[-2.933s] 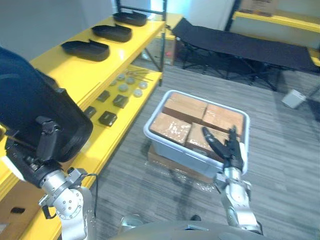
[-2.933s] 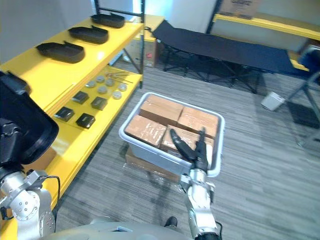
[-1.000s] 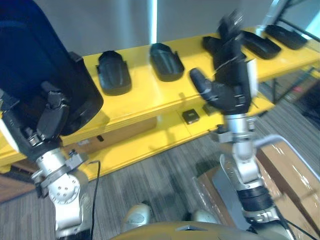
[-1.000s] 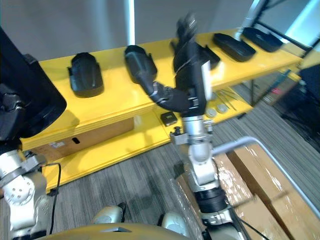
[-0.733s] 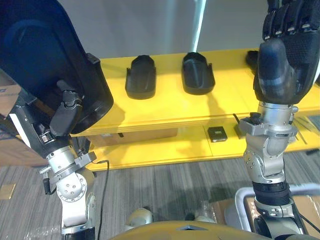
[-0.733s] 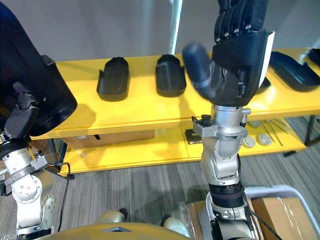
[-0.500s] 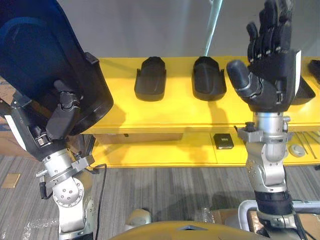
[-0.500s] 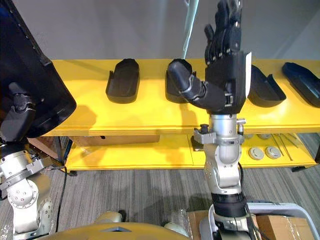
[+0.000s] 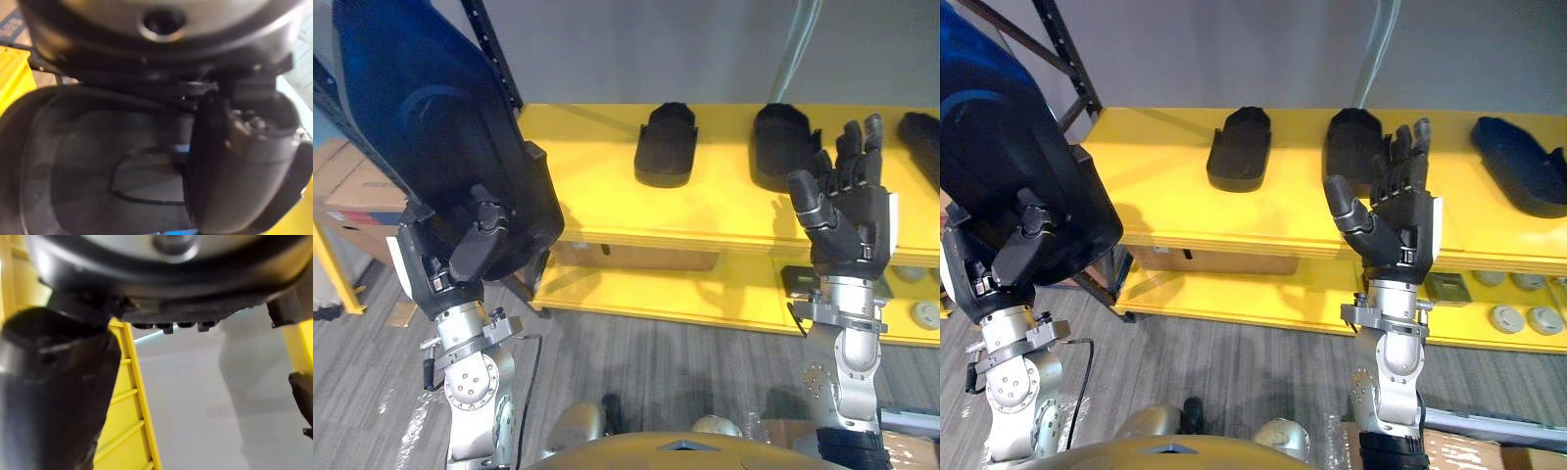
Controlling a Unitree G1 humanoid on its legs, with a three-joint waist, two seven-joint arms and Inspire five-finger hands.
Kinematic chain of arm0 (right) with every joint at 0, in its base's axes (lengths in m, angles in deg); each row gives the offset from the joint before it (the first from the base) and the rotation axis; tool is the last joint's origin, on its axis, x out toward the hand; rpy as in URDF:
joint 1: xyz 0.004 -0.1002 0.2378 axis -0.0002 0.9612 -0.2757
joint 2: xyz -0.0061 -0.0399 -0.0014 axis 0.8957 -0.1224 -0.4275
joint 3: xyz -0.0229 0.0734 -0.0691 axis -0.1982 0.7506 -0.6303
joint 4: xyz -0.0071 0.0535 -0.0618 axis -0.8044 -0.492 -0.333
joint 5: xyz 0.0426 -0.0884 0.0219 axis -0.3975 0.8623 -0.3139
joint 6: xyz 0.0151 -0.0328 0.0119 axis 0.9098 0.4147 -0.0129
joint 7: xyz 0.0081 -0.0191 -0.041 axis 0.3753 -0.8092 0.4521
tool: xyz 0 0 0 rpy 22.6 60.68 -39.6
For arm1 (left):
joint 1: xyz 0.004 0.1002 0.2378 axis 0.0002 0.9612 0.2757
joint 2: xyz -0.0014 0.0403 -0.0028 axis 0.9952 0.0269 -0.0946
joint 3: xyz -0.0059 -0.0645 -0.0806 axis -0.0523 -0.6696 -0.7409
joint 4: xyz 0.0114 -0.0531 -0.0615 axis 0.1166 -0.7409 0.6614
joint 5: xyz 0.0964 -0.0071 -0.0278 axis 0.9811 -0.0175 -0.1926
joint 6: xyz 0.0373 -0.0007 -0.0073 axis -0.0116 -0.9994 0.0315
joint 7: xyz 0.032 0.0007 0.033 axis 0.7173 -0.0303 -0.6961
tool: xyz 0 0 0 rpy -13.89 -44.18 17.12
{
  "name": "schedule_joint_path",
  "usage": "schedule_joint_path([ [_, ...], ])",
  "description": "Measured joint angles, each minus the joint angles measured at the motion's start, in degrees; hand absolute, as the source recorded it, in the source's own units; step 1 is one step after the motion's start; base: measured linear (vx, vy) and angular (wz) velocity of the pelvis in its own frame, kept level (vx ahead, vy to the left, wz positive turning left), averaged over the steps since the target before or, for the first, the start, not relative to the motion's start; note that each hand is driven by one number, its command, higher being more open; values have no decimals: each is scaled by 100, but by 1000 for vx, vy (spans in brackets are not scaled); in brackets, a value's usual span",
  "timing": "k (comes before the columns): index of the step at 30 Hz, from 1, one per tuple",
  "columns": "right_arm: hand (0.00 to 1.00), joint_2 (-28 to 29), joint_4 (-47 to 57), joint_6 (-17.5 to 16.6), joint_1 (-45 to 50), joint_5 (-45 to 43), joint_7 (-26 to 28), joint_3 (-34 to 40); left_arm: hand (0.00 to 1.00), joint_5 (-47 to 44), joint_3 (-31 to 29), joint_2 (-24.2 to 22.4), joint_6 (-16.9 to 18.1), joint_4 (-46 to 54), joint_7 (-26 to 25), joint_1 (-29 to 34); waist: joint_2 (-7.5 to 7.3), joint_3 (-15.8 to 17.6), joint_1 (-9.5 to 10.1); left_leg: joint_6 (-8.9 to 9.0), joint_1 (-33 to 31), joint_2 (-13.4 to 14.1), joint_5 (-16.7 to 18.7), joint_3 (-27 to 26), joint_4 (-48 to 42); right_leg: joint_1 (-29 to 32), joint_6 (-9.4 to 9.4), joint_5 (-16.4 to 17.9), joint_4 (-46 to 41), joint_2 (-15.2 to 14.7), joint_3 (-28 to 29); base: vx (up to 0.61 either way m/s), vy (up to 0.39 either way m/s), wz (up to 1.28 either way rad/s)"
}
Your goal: Walk over and take three plastic housings, then place them on the shelf
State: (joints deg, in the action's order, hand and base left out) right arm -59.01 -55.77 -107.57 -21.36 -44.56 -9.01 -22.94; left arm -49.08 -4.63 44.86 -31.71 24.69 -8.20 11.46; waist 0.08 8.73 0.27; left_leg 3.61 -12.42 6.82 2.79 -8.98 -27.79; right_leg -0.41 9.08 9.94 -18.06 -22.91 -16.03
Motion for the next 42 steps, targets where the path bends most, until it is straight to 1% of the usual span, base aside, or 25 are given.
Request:
schedule_joint_path([
  [2, 100, -77, -263, -101, -292, -184, 13, -230, 0, 56, 0, -6, 169, -71, -67, 44, 176, 32, -13, 123, 186, 341, -32, 569, 36, 158, 302, -32, -206, -150, 427, -55, 492, -75],
  [3, 100, -122, -501, -229, -511, -304, -52, -348, 0, 290, 0, -1, 202, -83, -123, 43, 290, 64, -18, 448, 406, 370, 80, 873, 142, 219, 515, -85, -241, -244, 680, -40, 593, -78],
  [4, 100, -129, -606, -277, -606, -322, -89, -376, 0, 427, 1, 11, 205, -84, -114, 42, 343, 64, -25, 735, 500, 307, 440, 904, 163, 250, 536, -105, -227, -299, 768, -50, 664, -53],
  [5, 100, -87, -708, -355, -663, -309, -274, -431, 0, 525, 19, 140, 206, -83, -22, -1, 411, 45, -73, 792, 618, 202, 1189, 745, 194, 197, 545, -283, -53, -428, 860, -46, 664, -30],
  [6, 100, 128, -772, -393, -649, -265, -518, -514, 0, 480, 14, 361, 200, -113, 58, -108, 245, 143, -45, 604, 566, 26, 1306, 545, -109, 45, 489, -805, 302, -645, 950, -52, 626, -23],
  [7, 100, 189, -779, -391, -629, -241, -614, -587, 0, 456, 14, 434, 198, -117, 79, -108, 223, 157, -43, 525, 525, -19, 1387, 506, -191, 20, 415, -1156, 482, -660, 943, -77, 593, -27],
  [8, 100, 291, -777, -396, -603, -55, -793, -744, 0, 356, 4, 523, 168, -119, 209, -130, 219, 157, -2, 363, 441, -54, 1468, 405, -301, 20, 318, -1964, 831, -657, 817, -86, 484, -24],
  [9, 100, 325, -777, -396, -602, 39, -854, -796, 0, 314, 3, 554, 154, -120, 256, -154, 219, 157, 32, 269, 437, -67, 1474, 340, -285, 24, 216, -2346, 994, -654, 726, -93, 582, -30],
  [10, 100, 358, -774, -396, -604, 299, -979, -845, 0, 228, 4, 623, 119, -128, 339, -235, 229, 162, 102, 93, 472, -73, 1442, 184, -155, 102, 87, -2517, 944, -610, 519, -52, 451, -20],
  [12, 100, 293, -737, -390, -600, 831, -1153, -848, 0, 49, -1, 677, 72, -129, 439, -353, 226, 161, 94, -99, 610, -151, 1263, 140, 223, 130, 57, -1805, 519, -220, 323, -4, 331, -9],
  [13, 100, 258, -579, -385, -568, 1114, -1202, -793, 0, -278, 12, 707, 68, -126, 572, -485, 247, 170, 70, -186, 692, -223, 1073, 130, 555, 63, 101, -1290, 589, 229, 289, 23, 208, 3],
  [14, 100, 260, -394, -347, -519, 1151, -1208, -728, 0, -425, 38, 709, 38, -126, 623, -605, 203, 145, 37, -225, 698, -260, 970, 130, 700, -22, 57, -1155, 798, 462, 191, 12, 159, 4],
  [17, 100, 273, 57, -233, -261, 1162, -1205, -555, 0, -669, 173, 712, -147, -117, 721, -785, 151, 106, -71, -285, 718, -424, 750, 42, 1039, -200, -23, -1208, 1423, 678, 170, -2, 82, -5],
  [19, 100, 299, 63, -132, -48, 1159, -1185, -381, 0, -676, 317, 699, -354, -119, 743, -768, 135, 96, -86, -273, 792, -416, 661, -79, 1192, -198, -71, -1346, 1547, 706, 226, -4, 30, -21],
  [22, 100, 399, 45, -25, 313, 1104, -1154, -198, 0, -659, 616, 588, -534, -118, 854, -586, 115, 84, -209, -192, 888, -311, 635, -224, 1394, -167, -168, -1286, 1534, 812, 241, -47, -60, -24],
  [23, 100, 419, 40, -25, 386, 1100, -1155, -184, 0, -655, 700, 589, -556, -118, 861, -503, 114, 83, -241, -58, 876, -209, 774, -333, 1356, -122, -400, -1029, 1534, 907, 239, -55, -100, -41],
  [26, 100, 406, 27, -31, 533, 1088, -1166, -17, 0, -658, 875, 548, -607, -118, 856, -513, 231, 30, -305, 7, 688, 135, 953, -294, 985, -83, -334, -930, 1521, 1218, 237, -1, -130, -14],
  [27, 100, 386, 23, -32, 616, 1112, -1220, 48, 0, -654, 893, 515, -661, -119, 852, -516, 265, 24, -301, 36, 679, 283, 834, -308, 774, -133, -362, -835, 1507, 1336, 264, 72, -146, -2],
  [30, 100, 190, -57, -37, 712, 1319, -1490, 290, 0, -659, 872, 432, -698, -204, 842, -528, 338, 30, -338, 10, 380, 552, 672, -280, -218, -366, -389, -771, 1386, 1435, 236, 113, -135, 6],
  [31, 100, 158, -74, -41, 713, 1402, -1582, 419, 0, -660, 821, 426, -712, -205, 834, -540, 286, 55, -348, 44, 358, 587, 645, -289, -313, -473, -391, -771, 1401, 1361, 256, 95, -6, 12],
  [33, 100, 63, -88, -67, 688, 1394, -1736, 714, 0, -707, 780, 415, -710, -190, 861, -561, 358, -14, -324, 32, 497, 500, 559, -333, 494, -463, -382, -775, 1393, 1313, 258, 82, 26, 6],
  [34, 100, -27, -201, -71, 713, 1402, -1799, 901, 0, -733, 773, 374, -709, -189, 876, -554, 512, -101, -326, 119, 656, 446, 123, -318, 1180, -390, -340, -745, 1353, 1339, 286, 52, 46, -9],
  [36, 100, 28, -491, -17, 776, 1403, -1821, 970, 0, -763, 751, 380, -706, -186, 809, -588, 533, -131, -361, 177, 842, 265, 26, -364, 1571, -250, -297, -694, 1175, 1242, 388, 37, 55, -14],
  [40, 100, 479, -1606, 385, 1406, 1381, -1485, 758, 0, -1120, 555, 480, -744, -187, 773, -609, 270, -97, -389, 164, 1203, 74, -214, -596, 2207, -179, -279, -639, 1118, 1126, 527, -11, 31, -19],
  [42, 100, 756, -2472, 550, 1758, 1405, -1323, 741, 0, -1183, 367, 493, -910, -186, 722, -679, 214, -118, -417, 159, 1388, -7, -404, -653, 2628, -183, -276, -636, 1148, 1107, 529, 0, 0, 0],
])
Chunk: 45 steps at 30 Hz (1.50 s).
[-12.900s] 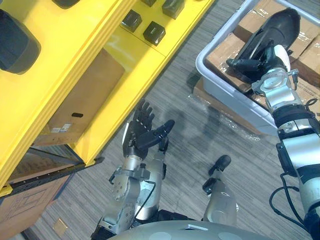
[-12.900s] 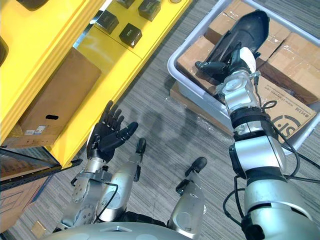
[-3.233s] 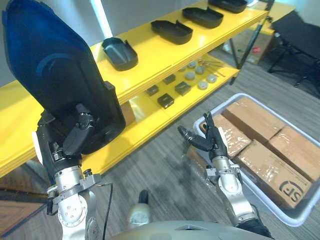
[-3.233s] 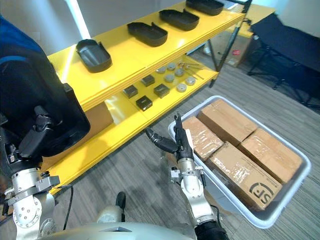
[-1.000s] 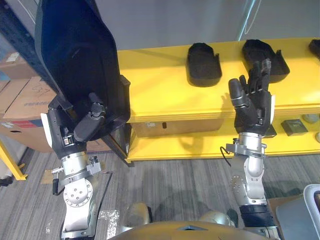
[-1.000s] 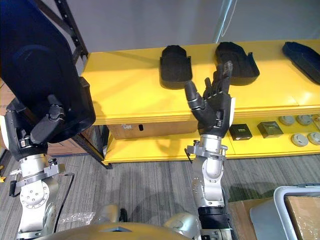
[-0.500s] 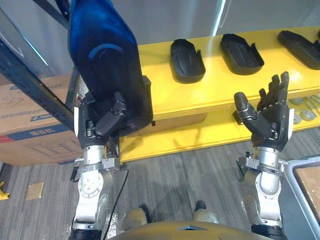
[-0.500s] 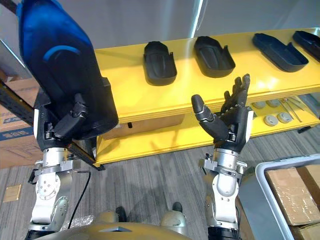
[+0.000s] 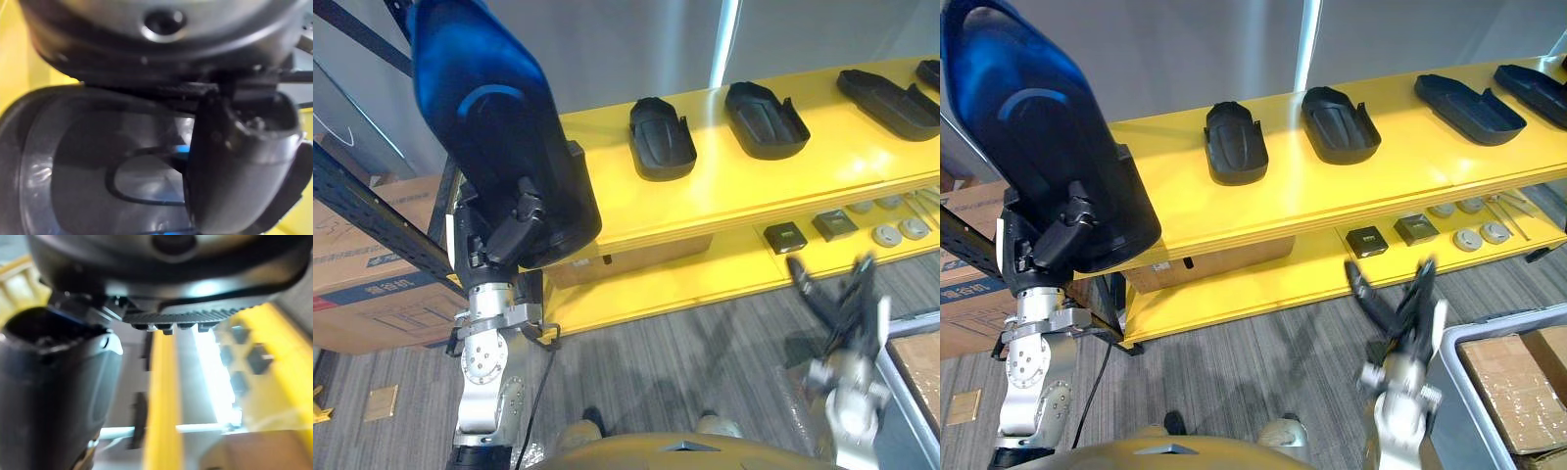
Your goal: Walk over and take three plastic housings, then place them on the shelf
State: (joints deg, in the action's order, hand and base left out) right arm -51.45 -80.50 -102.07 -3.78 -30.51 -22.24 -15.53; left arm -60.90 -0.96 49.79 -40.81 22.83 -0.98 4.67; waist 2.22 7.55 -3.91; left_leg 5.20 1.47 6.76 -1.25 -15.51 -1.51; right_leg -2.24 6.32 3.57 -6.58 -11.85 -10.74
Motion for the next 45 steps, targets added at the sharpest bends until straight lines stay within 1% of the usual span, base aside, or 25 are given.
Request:
schedule_joint_path([
  [1, 100, 26, -435, 81, 95, 41, 54, -6, 0, -37, -91, 14, -94, 0, -24, -55, -1, -1, -33, 2, 38, -20, -50, -14, 107, -2, 0, 0, 17, -4, -1, 0, 0, 0],
  [2, 100, 19, -1064, 254, 145, 227, 169, 2, 0, -114, -212, 74, -249, -1, -63, -157, -1, 0, -72, -2, 85, -31, -114, -41, 219, -3, 9, -7, 41, 0, 0, 0, 0, 0],
  [3, 100, 10, -1727, 337, 141, 388, 257, -3, 0, -210, -252, 186, -402, -23, -137, -265, -2, -2, -101, 6, 141, -33, -163, -54, 312, -31, 17, -11, 79, 15, 13, -12, -3, -4],
  [4, 100, 10, -2012, 399, 146, 445, 289, -3, 0, -222, -249, 232, -481, -55, -150, -346, 1, -4, -100, 7, 160, -33, -180, -54, 344, -36, 17, -12, 80, 20, 13, -18, -12, -4],
  [6, 100, 8, -2949, 652, 141, 509, 419, -3, 0, -273, -203, 374, -824, -168, -213, -692, 18, -19, -134, 36, 250, -24, -268, -72, 527, -48, 20, -14, 99, 58, 30, -9, -6, -2],
  [8, 100, 4, -3375, 787, 131, 594, 444, 17, 0, -466, -190, 510, -1027, -456, -285, -1047, 32, -31, -144, 33, 311, -8, -341, -123, 642, -54, 44, -34, 137, 95, 93, -18, -4, -11],
  [9, 100, 4, -3458, 800, 130, 596, 464, 28, 0, -459, -190, 560, -1069, -594, -332, -1168, 33, -36, -151, 28, 320, -3, -346, -139, 641, -52, 45, -42, 153, 100, 106, -17, -2, -17],
  [10, 100, -8, -3557, 863, 117, 563, 516, 69, 0, -446, -190, 702, -1177, -942, -391, -1413, 36, -36, -187, 27, 350, 0, -350, -166, 637, -51, 46, -63, 170, 106, 126, -15, 3, -16],
  [11, 100, -57, -3605, 985, 87, 477, 617, 85, 0, -450, -194, 898, -1382, -1313, -416, -1647, 34, -35, -250, 27, 372, -2, -350, -190, 637, -53, 44, -76, 174, 107, 147, -19, 9, -15],
  [12, 100, -79, -3637, 1019, 70, 418, 667, 97, 0, -447, -195, 1000, -1499, -1504, -416, -1765, 28, -33, -274, 28, 372, -2, -349, -208, 642, -48, 47, -81, 177, 107, 169, -39, 21, -14],
  [13, 100, -91, -3717, 1032, 23, 414, 780, 195, 0, -441, -195, 1164, -1754, -1828, -426, -2003, 17, -32, -285, 31, 345, -2, -347, -257, 655, 7, 58, -89, 179, 107, 210, -51, 30, -16],
  [14, 100, -112, -3812, 1040, -56, 389, 890, 264, 0, -476, -201, 1292, -1871, -2130, -431, -2227, 3, -24, -290, 37, 275, -3, -352, -309, 655, 114, 63, -117, 181, 110, 263, -42, 29, -18],
  [15, 100, -123, -3855, 1062, -103, 349, 951, 293, 0, -504, -203, 1359, -1912, -2283, -433, -2342, -7, -6, -291, 37, 240, -2, -357, -332, 655, 161, 69, -141, 187, 113, 293, -29, 26, -14],
  [16, 100, -161, -3897, 1137, -168, 287, 1082, 296, 0, -663, -207, 1487, -2018, -2604, -436, -2607, -27, 28, -302, 8, 150, -5, -394, -354, 649, 252, 66, -192, 209, 117, 327, -21, 22, -7],
  [19, 100, -218, -4015, 1161, -396, 150, 1274, 291, 0, -978, -244, 1827, -2047, -3310, -481, -3227, -116, 233, -391, -20, 22, -10, -446, -367, 635, 360, 67, -305, 282, 125, 356, -15, 11, -2],
  [20, 100, -224, -4016, 1175, -488, -21, 1356, 288, 0, -1163, -259, 2011, -2047, -3647, -521, -3549, -158, 321, -413, -24, -61, -15, -492, -385, 633, 467, 64, -349, 282, 127, 405, -31, 21, -7],
  [22, 100, -246, -4014, 1225, -585, -128, 1445, 281, 0, -1319, -273, 2224, -2046, -3906, -599, -3879, -182, 449, -409, -32, -105, -16, -504, -439, 631, 550, 58, -384, 280, 134, 471, -7, 15, -11],
  [24, 100, -266, -4013, 1242, -605, -156, 1533, 214, 0, -1314, -272, 2431, -2046, -4045, -658, -4141, -177, 561, -411, -33, -118, -16, -505, -446, 631, 572, 56, -389, 274, 138, 482, 6, 5, -3],
  [27, 100, -271, -4011, 1257, -613, -271, 1613, 60, 0, -1321, -271, 2619, -2048, -4121, -720, -4443, -150, 709, -412, -33, -137, -14, -505, -433, 631, 582, 54, -388, 268, 140, 479, 0, 0, 0],
  [29, 100, -271, -4013, 1286, -617, -355, 1631, -57, 0, -1321, -271, 2696, -2104, -4120, -729, -4512, -143, 751, -413, -33, -147, -14, -505, -429, 631, 592, 49, -385, 266, 141, 478, 0, 0, 0],
  [33, 100, -263, -4005, 1382, -649, -464, 1668, -200, 0, -1353, -273, 2703, -2419, -4254, -727, -4626, -160, 816, -410, -34, -157, -14, -505, -391, 630, 591, 35, -375, 254, 142, 471, 6, 5, 2],
  [34, 100, -263, -4005, 1398, -667, -467, 1665, -249, 0, -1543, -338, 2704, -2506, -4365, -677, -4692, -163, 845, -410, -34, -160, -14, -506, -381, 631, 591, 26, -368, 249, 142, 467, 0, 0, 0],
  [35, 100, -259, -4004, 1409, -678, -475, 1662, -293, 0, -1580, -419, 2705, -2660, -4436, -642, -4781, -163, 869, -405, -36, -161, -14, -515, -377, 630, 590, 9, -357, 246, 142, 454, -13, 10, 4],
  [38, 100, -257, -3998, 1475, -763, -584, 1625, -420, 0, -1603, -428, 2824, -2880, -4777, -563, -5026, -170, 939, -418, -37, -133, -6, -532, -374, 631, 590, -71, -301, 172, 142, 411, -5, 3, 2],
  [45, 100, -259, -3959, 1525, -799, -705, 1599, -567, 0, -1604, -459, 2885, -3097, -5234, -588, -5275, -100, 1024, -435, -37, -182, 3, -538, -359, 634, 610, -76, -290, 180, 140, 376, 0, 2, 2],
])
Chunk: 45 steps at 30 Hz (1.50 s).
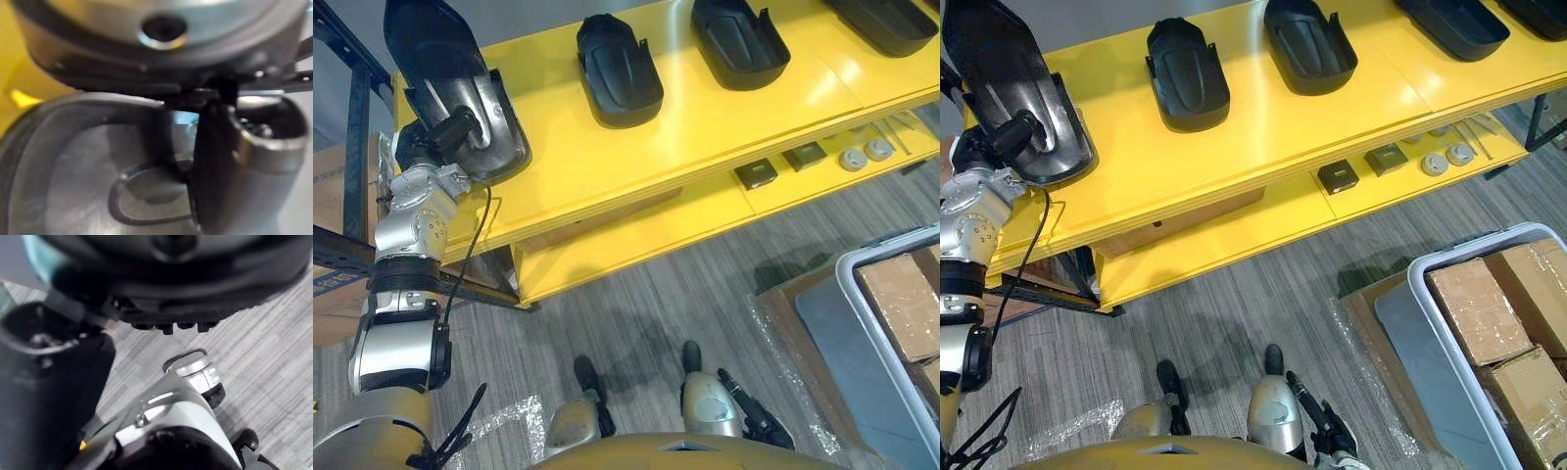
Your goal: Walk over and take three plastic housings, then place them on the shelf
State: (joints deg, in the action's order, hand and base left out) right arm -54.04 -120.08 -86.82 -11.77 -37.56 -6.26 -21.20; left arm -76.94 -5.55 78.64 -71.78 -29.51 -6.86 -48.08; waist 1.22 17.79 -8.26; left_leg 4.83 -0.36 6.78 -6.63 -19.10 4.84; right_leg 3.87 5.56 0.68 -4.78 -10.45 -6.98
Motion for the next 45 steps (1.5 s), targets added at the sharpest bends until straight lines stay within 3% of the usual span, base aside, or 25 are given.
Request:
schedule_joint_path([
  [12, 100, 3, -12, -15, -147, -234, -80, -123, 0, 86, -16, 158, -200, 5, 140, -283, -149, 189, -16, 5, -33, 9, -5, 8, 0, 5, 51, -36, -3, -1, -9, 3, 4, 2],
  [13, 100, 3, -13, -15, -162, -234, -79, -131, 100, 91, -16, 160, -204, -4, 148, -292, -153, 193, -13, 6, -29, 10, -4, 1, 0, 5, 51, -36, -3, 0, -3, 0, 0, 0],
  [24, 100, 5, -35, -22, -204, -332, -76, -156, 100, 777, 212, 243, -267, -133, 265, -505, -225, 275, -20, 16, 12, 22, 3, -90, 0, 18, 66, -52, 7, 16, 85, 1, 0, -3],
  [45, 100, 12, -48, -22, -202, -335, -78, -156, 100, 1080, 308, 256, -296, -272, 309, -668, -227, 277, -65, 48, 90, 71, 18, -116, -1, -44, 66, -53, 16, 66, 96, 2, 0, -1],
])
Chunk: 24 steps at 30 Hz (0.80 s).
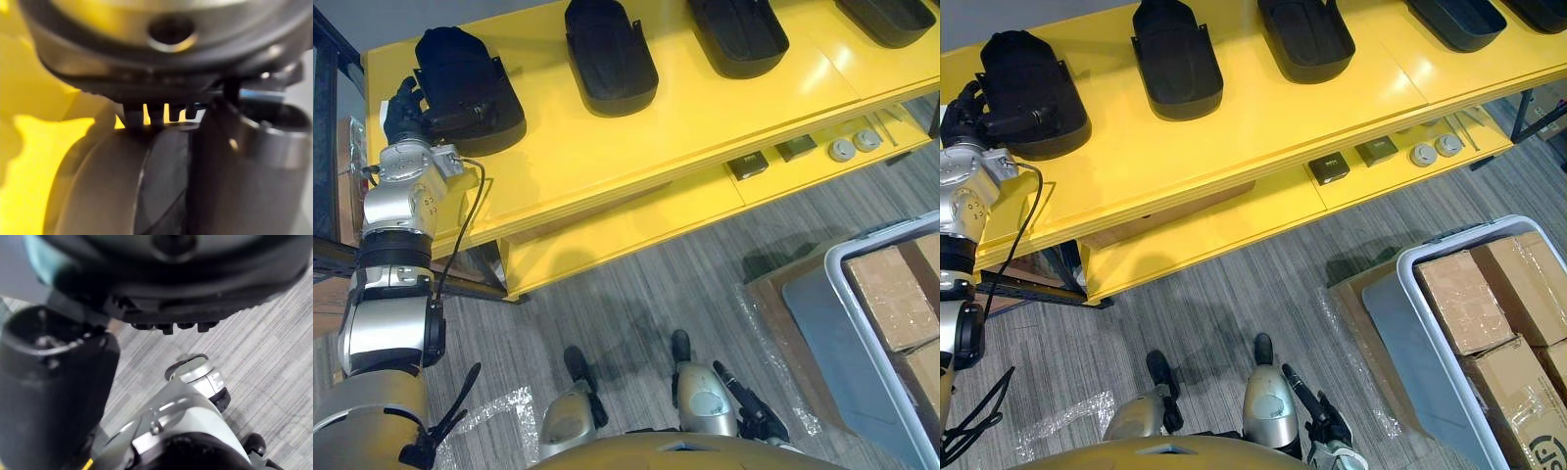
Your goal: Walk over and take three plastic housings, then place them on the shelf
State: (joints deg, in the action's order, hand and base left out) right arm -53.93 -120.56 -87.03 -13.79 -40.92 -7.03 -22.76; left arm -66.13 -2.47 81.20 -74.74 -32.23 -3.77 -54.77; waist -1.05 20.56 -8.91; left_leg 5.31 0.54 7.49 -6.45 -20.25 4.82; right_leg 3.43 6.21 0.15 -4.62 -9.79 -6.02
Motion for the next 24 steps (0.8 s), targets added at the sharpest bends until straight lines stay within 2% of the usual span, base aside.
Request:
schedule_joint_path([
  [7, 100, 18, 0, -109, 10, 6, -54, 1, 100, 903, 86, 2, -115, -18, -36, -64, 4, -2, -68, 6, 73, -3, 4, 6, -1, -88, 2, -2, 35, 1, -9, 0, 0, 0],
  [11, 100, 21, 24, -275, 69, 6, -254, 11, 100, 1302, 173, 24, -127, -27, -240, -222, 18, -4, -74, 18, 153, -2, 14, 7, -3, -183, 8, -7, 78, 9, -13, 0, 0, 0],
  [14, 100, 24, 147, -276, 126, 6, -277, 34, 100, 1598, 355, 255, -85, -21, -490, -479, 44, -16, -76, 21, 208, -6, 19, 18, -4, -255, 7, -6, 101, 10, -25, 5, 2, 1],
  [17, 100, 28, 252, -276, 191, 8, -277, 67, 100, 1885, 455, 440, 155, 227, -674, -591, 159, -81, -73, 21, 242, -6, 19, 84, -2, -380, 7, -6, 179, 7, -128, 15, 3, 11],
  [22, 100, 28, 281, -309, 217, 127, -333, 82, 100, 2177, 695, 496, 294, 328, -711, -624, 403, -329, -43, 32, 332, 6, 27, 149, 4, -558, 1, -1, 225, 9, -249, 6, 3, 9],
  [24, 100, 25, 265, -336, 220, 132, -405, 83, 100, 2161, 765, 509, 348, 327, -748, -624, 430, -426, -31, 37, 393, 11, 31, 156, 12, -660, 5, -4, 289, 13, -277, -11, 2, 2],
])
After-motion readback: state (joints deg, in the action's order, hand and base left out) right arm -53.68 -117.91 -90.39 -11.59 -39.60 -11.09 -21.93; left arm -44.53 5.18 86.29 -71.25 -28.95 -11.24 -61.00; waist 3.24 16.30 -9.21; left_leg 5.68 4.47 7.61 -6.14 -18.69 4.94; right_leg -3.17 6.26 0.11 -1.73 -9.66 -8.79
